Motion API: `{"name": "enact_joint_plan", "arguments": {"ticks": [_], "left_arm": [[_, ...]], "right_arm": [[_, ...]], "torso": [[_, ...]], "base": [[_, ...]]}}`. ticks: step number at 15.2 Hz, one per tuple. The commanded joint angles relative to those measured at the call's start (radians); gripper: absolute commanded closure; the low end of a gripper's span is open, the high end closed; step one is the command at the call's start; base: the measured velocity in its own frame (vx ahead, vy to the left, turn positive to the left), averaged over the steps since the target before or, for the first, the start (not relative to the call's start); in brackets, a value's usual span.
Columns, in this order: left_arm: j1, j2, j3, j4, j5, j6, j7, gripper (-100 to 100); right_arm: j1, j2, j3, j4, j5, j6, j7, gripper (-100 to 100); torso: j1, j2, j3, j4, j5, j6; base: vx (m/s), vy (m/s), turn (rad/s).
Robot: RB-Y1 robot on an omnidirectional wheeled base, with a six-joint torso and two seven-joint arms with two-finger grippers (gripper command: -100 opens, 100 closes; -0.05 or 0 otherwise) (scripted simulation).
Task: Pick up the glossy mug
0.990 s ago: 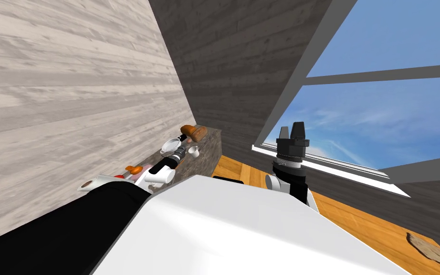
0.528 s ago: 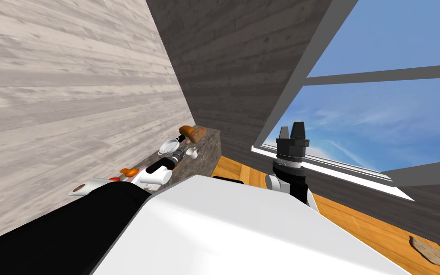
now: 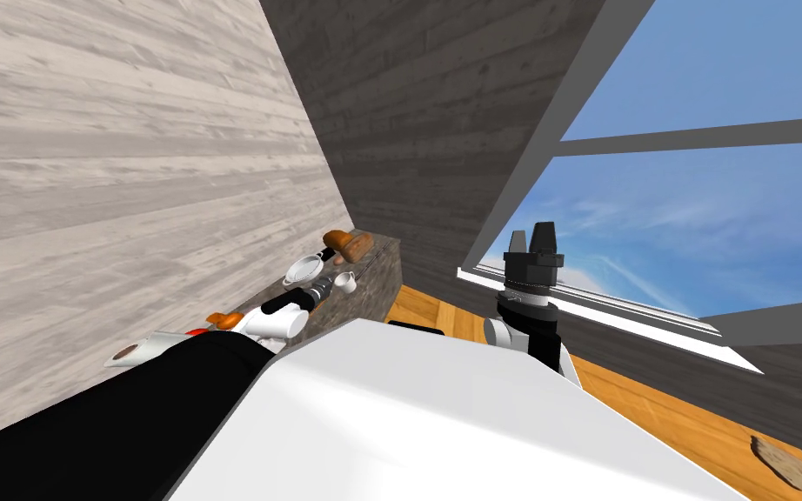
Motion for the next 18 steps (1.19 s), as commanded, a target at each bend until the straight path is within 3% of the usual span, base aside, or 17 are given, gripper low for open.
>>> {"name": "enact_joint_plan", "arguments": {"ticks": [1, 4, 5, 7, 8, 10, 11, 13, 14, 18], "left_arm": [[0.015, 0.017, 0.018, -0.007, 0.032, 0.050, -0.011, -100], [0.015, 0.017, 0.018, -0.007, 0.032, 0.088, -0.011, -100], [0.030, 0.031, 0.034, -0.015, 0.060, 0.123, -0.020, -100], [0.030, 0.031, 0.034, -0.015, 0.060, 0.153, -0.020, -100], [0.044, 0.045, 0.050, -0.025, 0.086, 0.178, -0.029, -100], [0.044, 0.045, 0.050, -0.025, 0.086, 0.217, -0.029, -100], [0.058, 0.057, 0.065, -0.034, 0.112, 0.241, -0.037, -100], [0.058, 0.057, 0.065, -0.034, 0.112, 0.279, -0.037, -100], [0.072, 0.069, 0.080, -0.044, 0.137, 0.303, -0.045, -100], [0.085, 0.080, 0.095, -0.055, 0.161, 0.391, -0.053, -100]], "right_arm": [[0.000, 0.000, 0.000, 0.000, 0.000, 0.000, 0.000, 0], [0.000, 0.000, 0.000, 0.000, 0.000, 0.000, 0.000, 0], [0.000, 0.000, 0.000, 0.000, 0.000, 0.000, 0.000, 0], [0.000, 0.000, 0.000, 0.000, 0.000, 0.000, 0.000, 0], [0.000, 0.000, 0.000, 0.000, 0.000, 0.000, 0.000, 0], [0.000, 0.000, 0.000, 0.000, 0.000, 0.000, 0.000, 0], [0.000, 0.000, 0.000, 0.000, 0.000, 0.000, 0.000, 0], [0.000, 0.000, 0.000, 0.000, 0.000, 0.000, 0.000, 0], [0.000, 0.000, 0.000, 0.000, 0.000, 0.000, 0.000, 0], [0.000, 0.000, 0.000, 0.000, 0.000, 0.000, 0.000, 0]], "torso": [[0.000, 0.000, 0.000, 0.000, 0.000, 0.000], [0.000, -0.001, 0.000, 0.000, 0.000, 0.000], [0.001, 0.000, 0.000, 0.000, 0.000, 0.000], [0.000, 0.000, 0.000, 0.000, 0.000, 0.000], [0.001, 0.000, 0.000, 0.000, 0.000, 0.000], [0.000, -0.001, -0.001, 0.000, 0.000, 0.000], [0.000, -0.001, 0.000, 0.000, 0.000, 0.000], [0.000, -0.001, -0.001, 0.000, 0.000, 0.000], [0.001, -0.001, -0.001, 0.000, 0.000, 0.000], [0.001, -0.001, -0.001, 0.000, 0.000, 0.000]], "base": [[0.067, -0.028, -0.004], [0.053, -0.022, 0.000], [0.044, -0.017, -0.006], [0.057, -0.021, -0.002], [0.063, -0.018, -0.003], [0.062, -0.024, -0.002], [0.068, -0.022, -0.004], [0.065, -0.015, 0.000], [0.061, 0.000, -0.002], [0.068, -0.009, -0.003]]}}
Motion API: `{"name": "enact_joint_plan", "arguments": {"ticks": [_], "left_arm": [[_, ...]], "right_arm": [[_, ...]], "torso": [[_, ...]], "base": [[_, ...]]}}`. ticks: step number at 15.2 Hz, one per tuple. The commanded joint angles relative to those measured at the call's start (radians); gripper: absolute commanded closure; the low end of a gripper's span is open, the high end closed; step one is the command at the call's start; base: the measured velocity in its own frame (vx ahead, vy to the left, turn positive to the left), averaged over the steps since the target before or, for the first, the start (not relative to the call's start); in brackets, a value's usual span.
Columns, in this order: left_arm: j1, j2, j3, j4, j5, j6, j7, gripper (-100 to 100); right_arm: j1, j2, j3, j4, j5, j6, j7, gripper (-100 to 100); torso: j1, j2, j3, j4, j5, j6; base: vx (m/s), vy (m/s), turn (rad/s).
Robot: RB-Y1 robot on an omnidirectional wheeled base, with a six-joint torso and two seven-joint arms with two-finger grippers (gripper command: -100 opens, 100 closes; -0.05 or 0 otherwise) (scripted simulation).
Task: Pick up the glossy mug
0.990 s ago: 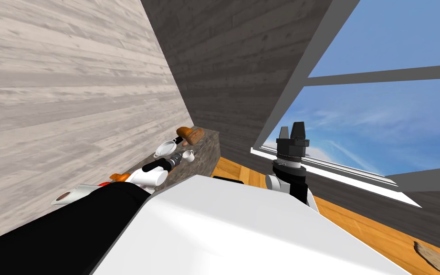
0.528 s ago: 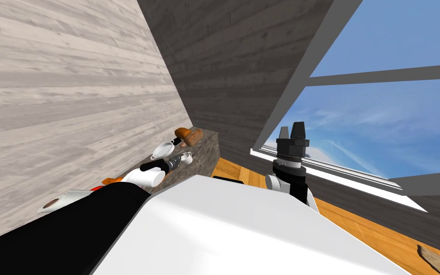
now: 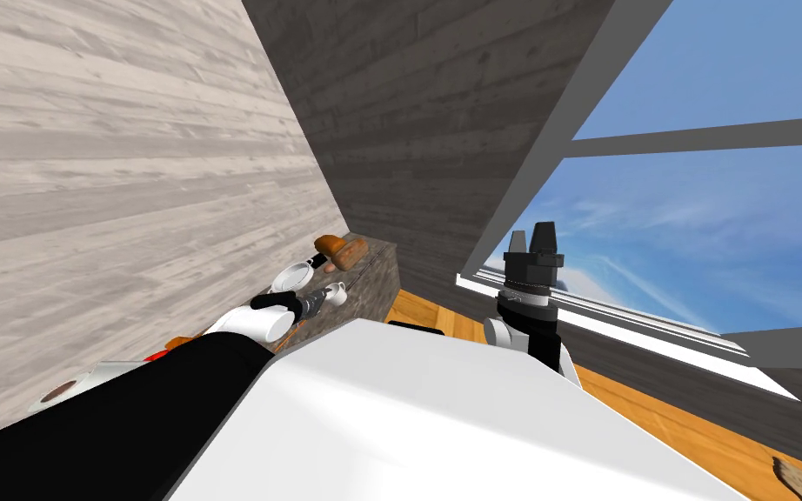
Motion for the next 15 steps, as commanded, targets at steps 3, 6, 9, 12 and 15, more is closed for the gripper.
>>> {"name": "enact_joint_plan", "arguments": {"ticks": [3, 6, 9, 12, 15], "left_arm": [[0.022, 0.009, 0.017, -0.017, 0.028, 0.089, -0.013, -100], [0.034, 0.019, 0.031, -0.029, 0.049, 0.143, -0.019, -100], [0.046, 0.028, 0.044, -0.041, 0.069, 0.193, -0.026, -100], [0.057, 0.036, 0.056, -0.055, 0.088, 0.240, -0.032, -100], [0.077, 0.049, 0.078, -0.086, 0.120, 0.315, -0.042, -100]], "right_arm": [[0.000, 0.000, 0.000, 0.000, 0.000, 0.000, 0.000, 0], [0.000, 0.000, 0.000, 0.000, 0.000, 0.000, 0.000, 0], [0.000, 0.000, 0.000, 0.000, 0.000, 0.000, 0.000, 0], [0.000, 0.000, 0.000, 0.000, 0.000, 0.000, 0.000, 0], [0.000, 0.000, 0.000, 0.000, 0.000, 0.000, 0.000, 0]], "torso": [[0.000, 0.000, 0.000, 0.000, 0.000, 0.000], [0.001, 0.001, 0.000, 0.000, 0.000, 0.000], [0.001, 0.001, 0.001, 0.000, 0.000, 0.000], [0.002, 0.000, 0.000, 0.000, 0.000, 0.000], [0.001, 0.000, 0.000, 0.000, 0.000, 0.000]], "base": [[0.067, 0.001, 0.001], [0.060, 0.000, 0.000], [0.055, 0.008, 0.000], [0.073, 0.017, 0.001], [0.067, 0.009, 0.001]]}}
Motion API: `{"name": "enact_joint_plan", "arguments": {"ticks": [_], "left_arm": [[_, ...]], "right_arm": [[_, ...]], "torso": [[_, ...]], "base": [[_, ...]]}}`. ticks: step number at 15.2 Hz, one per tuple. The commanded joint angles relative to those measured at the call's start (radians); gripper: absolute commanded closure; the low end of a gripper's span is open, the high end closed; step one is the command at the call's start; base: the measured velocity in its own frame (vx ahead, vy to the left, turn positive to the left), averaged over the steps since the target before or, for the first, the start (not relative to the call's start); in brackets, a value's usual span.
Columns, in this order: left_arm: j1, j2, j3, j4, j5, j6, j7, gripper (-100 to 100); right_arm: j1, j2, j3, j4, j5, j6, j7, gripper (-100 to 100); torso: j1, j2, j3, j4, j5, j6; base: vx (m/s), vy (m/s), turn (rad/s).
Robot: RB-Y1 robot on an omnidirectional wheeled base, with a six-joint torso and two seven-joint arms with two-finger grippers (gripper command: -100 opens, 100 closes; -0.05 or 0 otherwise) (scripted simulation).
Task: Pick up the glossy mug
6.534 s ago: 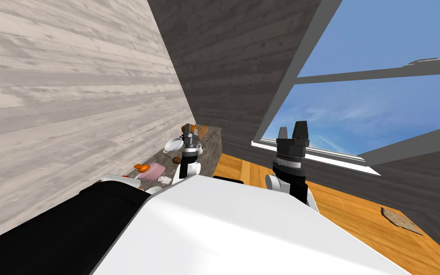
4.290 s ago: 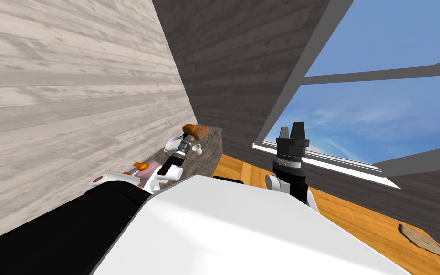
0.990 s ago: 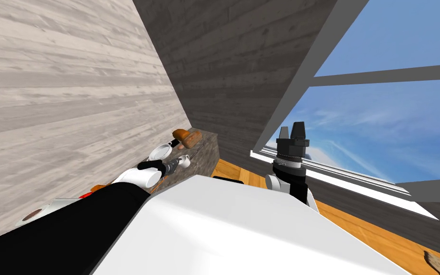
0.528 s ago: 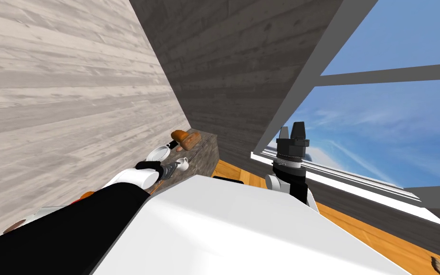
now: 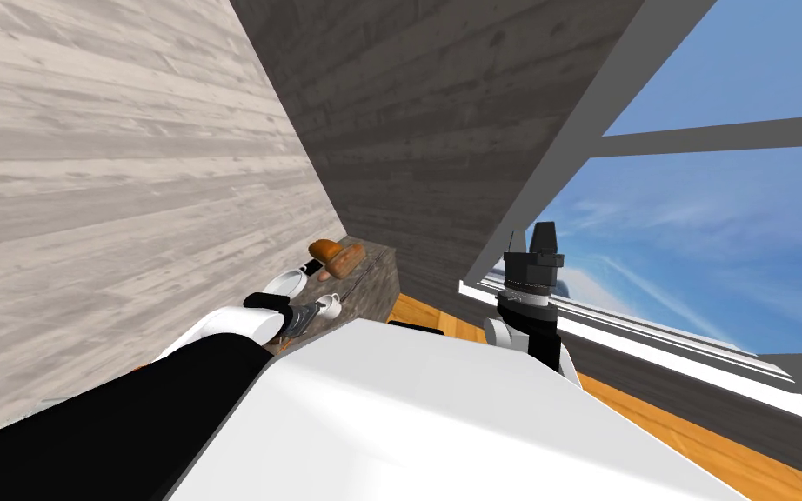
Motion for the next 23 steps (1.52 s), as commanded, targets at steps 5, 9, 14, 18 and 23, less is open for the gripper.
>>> {"name": "enact_joint_plan", "arguments": {"ticks": [5, 9, 14, 18, 23], "left_arm": [[0.024, 0.015, 0.028, -0.047, 0.040, 0.105, -0.015, -100], [0.042, 0.026, 0.048, -0.128, 0.069, 0.180, -0.024, -100], [0.022, 0.021, 0.014, -0.063, 0.034, 0.138, -0.038, -100], [0.013, 0.018, -0.003, -0.039, 0.017, 0.123, -0.041, -100], [0.013, 0.017, -0.005, -0.036, 0.016, 0.120, -0.043, 100]], "right_arm": [[0.000, 0.000, 0.000, 0.000, 0.000, 0.000, 0.000, 0], [0.000, 0.000, 0.000, 0.000, 0.000, 0.000, 0.000, 0], [0.000, 0.000, 0.000, 0.000, 0.000, 0.000, 0.000, 0], [0.000, 0.000, 0.000, 0.000, 0.000, 0.000, 0.000, 0], [0.000, 0.000, 0.000, 0.000, 0.000, 0.000, 0.000, 0]], "torso": [[0.001, 0.000, 0.000, 0.000, 0.000, 0.000], [0.001, 0.000, 0.000, 0.000, 0.000, 0.000], [-0.001, 0.005, 0.003, 0.001, 0.000, 0.000], [-0.002, 0.008, 0.005, 0.002, 0.000, 0.000], [-0.001, 0.006, 0.004, 0.002, 0.001, 0.000]], "base": [[0.066, 0.025, 0.002], [0.067, 0.025, 0.004], [0.004, 0.001, -0.043], [-0.042, -0.022, -0.049], [-0.002, -0.001, 0.000]]}}
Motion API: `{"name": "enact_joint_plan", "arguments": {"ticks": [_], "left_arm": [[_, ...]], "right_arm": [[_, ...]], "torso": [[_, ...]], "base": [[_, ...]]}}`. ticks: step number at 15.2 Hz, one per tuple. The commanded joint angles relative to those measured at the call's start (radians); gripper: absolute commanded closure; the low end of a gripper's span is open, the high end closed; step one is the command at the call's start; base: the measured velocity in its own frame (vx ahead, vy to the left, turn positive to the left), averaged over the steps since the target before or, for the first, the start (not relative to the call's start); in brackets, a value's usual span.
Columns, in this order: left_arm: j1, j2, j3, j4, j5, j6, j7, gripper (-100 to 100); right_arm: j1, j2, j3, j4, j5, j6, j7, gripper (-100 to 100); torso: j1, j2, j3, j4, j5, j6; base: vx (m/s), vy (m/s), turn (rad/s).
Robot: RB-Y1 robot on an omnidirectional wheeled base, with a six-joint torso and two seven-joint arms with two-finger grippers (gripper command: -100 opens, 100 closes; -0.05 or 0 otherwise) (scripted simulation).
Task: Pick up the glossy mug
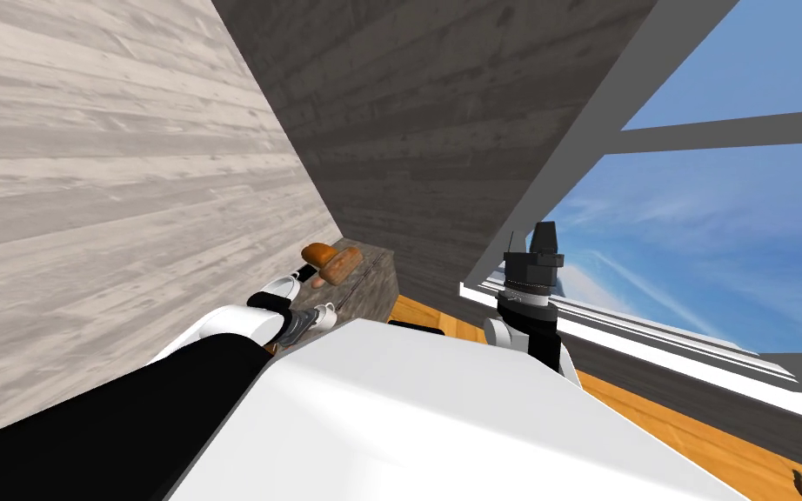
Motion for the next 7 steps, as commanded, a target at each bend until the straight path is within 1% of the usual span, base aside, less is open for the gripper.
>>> {"name": "enact_joint_plan", "arguments": {"ticks": [1, 4, 5, 6, 7], "left_arm": [[0.009, 0.003, 0.018, -0.028, 0.017, 0.017, 0.005, 100], [0.018, 0.006, 0.034, -0.059, 0.033, 0.037, 0.012, 100], [0.025, 0.007, 0.044, -0.080, 0.044, 0.050, 0.017, 100], [0.028, 0.008, 0.050, -0.090, 0.049, 0.056, 0.020, 100], [0.023, 0.006, 0.041, -0.072, 0.040, 0.041, 0.013, 100]], "right_arm": [[0.000, 0.000, 0.000, 0.000, 0.000, 0.000, 0.000, 0], [0.000, 0.000, 0.000, 0.000, 0.000, 0.000, 0.000, 0], [0.000, 0.000, 0.000, 0.000, 0.000, 0.000, 0.000, 0], [0.000, 0.000, 0.000, 0.000, 0.000, 0.000, 0.000, 0], [0.000, 0.000, 0.000, 0.000, 0.000, 0.000, 0.000, 0]], "torso": [[0.000, 0.000, 0.000, 0.000, 0.000, 0.000], [0.001, -0.002, -0.001, 0.000, 0.000, 0.000], [0.001, -0.002, -0.001, 0.000, 0.000, 0.000], [0.001, -0.002, -0.001, 0.000, 0.000, 0.000], [0.001, -0.003, -0.002, -0.001, 0.000, 0.000]], "base": [[0.017, 0.011, 0.067], [0.041, 0.021, 0.068], [0.040, 0.021, 0.050], [0.041, 0.020, 0.058], [0.024, 0.011, 0.018]]}}
